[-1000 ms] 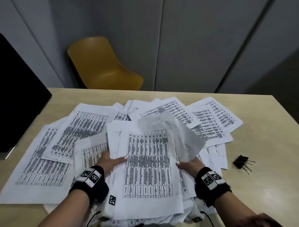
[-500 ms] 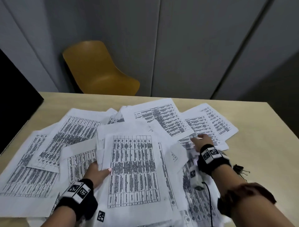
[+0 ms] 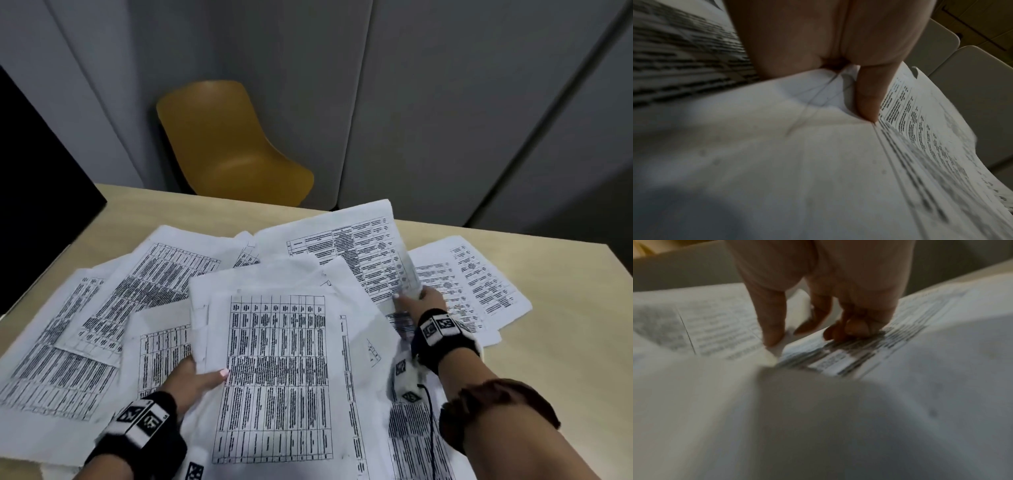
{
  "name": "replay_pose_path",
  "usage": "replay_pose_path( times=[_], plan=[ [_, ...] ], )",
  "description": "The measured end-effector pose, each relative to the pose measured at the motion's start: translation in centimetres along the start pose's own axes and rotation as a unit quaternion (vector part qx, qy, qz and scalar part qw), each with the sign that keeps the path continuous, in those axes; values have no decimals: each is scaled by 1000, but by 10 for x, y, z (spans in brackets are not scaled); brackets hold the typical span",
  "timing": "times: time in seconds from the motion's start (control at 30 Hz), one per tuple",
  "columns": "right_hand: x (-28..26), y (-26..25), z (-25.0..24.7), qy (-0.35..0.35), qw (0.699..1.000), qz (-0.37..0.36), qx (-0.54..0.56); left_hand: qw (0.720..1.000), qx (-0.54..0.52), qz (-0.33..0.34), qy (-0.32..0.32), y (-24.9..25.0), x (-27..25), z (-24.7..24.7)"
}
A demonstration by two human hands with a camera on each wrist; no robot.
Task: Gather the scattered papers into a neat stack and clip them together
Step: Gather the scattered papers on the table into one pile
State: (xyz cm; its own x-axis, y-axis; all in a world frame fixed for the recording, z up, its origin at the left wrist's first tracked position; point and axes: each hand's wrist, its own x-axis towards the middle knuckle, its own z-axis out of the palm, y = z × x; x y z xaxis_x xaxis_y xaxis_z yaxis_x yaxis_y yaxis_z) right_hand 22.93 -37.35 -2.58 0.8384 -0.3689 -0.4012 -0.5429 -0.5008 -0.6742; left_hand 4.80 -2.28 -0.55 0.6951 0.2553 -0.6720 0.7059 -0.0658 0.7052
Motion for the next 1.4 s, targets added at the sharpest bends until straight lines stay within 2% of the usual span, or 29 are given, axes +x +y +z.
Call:
replay_pose_path(
  times=[0.07, 0.13, 0.2, 0.3, 0.37, 0.43, 0.5, 0.6, 0.67, 0.73, 0.77, 0.8, 0.87, 0.9, 1.0, 1.2, 1.23, 1.27, 1.33, 1.37, 1.4],
  plan=[
    [-5, 2, -1, -6, 982, 17, 190, 1000, 1, -17, 6, 4, -3, 0],
    [-9, 7, -5, 9, 955, 31, 294, 1000, -1, -19, 8, 10, -8, 1],
    [-12, 14, -12, 26, 967, 10, 253, 1000, -27, -16, 1, 20, -18, 3],
    [-20, 26, -27, -16, 993, -27, 116, 998, -53, -19, -11, 15, -8, 1],
    [-30, 30, -30, -73, 993, -29, 91, 1000, -24, 7, -8, -3, 12, -5],
    [-42, 28, -24, -107, 993, -35, 36, 1000, -12, 1, -5, -21, 33, -13],
    [-55, 27, -9, -140, 988, -53, -40, 1000, -11, -10, -5, -7, 17, -9],
    [-81, 19, 10, -211, 973, -80, -46, 1000, 20, 9, -23, -1, 9, -8],
    [-86, 16, 15, -171, 980, -99, -17, 999, 32, 15, -13, -5, 12, -9],
    [-88, 15, 10, -43, 993, -106, 14, 1000, 22, 13, -15, -7, 13, -8],
    [-85, 16, 5, 9, 995, -99, -20, 1000, 10, 13, -15, -7, 13, -8],
    [-85, 19, 0, 28, 989, -86, -114, 1000, -5, 13, -17, -8, 13, -9],
    [-89, 28, -9, -26, 959, -54, -278, 999, -43, 10, -28, -12, 17, -13],
    [-92, 32, -11, -63, 944, -56, -319, 997, -62, 6, -33, -11, 16, -14],
    [-106, 46, -11, -130, 914, -117, -366, 995, -93, -2, -27, -13, 20, -17],
    [-141, 73, -23, -196, 880, -222, -373, 990, -137, -4, -19, -13, 22, -18],
    [-144, 77, -24, -196, 888, -231, -345, 990, -139, -4, -16, -13, 22, -17],
    [-147, 79, -25, -173, 913, -218, -297, 990, -139, -3, -15, -13, 21, -18],
    [-147, 80, -24, -51, 968, -153, -193, 989, -145, -4, -10, -14, 22, -17],
    [-143, 79, -22, 13, 980, -107, -170, 989, -149, -3, -4, -14, 22, -17],
    [-140, 75, -20, 49, 984, -62, -162, 988, -155, -2, 0, -14, 22, -16]
  ],
)
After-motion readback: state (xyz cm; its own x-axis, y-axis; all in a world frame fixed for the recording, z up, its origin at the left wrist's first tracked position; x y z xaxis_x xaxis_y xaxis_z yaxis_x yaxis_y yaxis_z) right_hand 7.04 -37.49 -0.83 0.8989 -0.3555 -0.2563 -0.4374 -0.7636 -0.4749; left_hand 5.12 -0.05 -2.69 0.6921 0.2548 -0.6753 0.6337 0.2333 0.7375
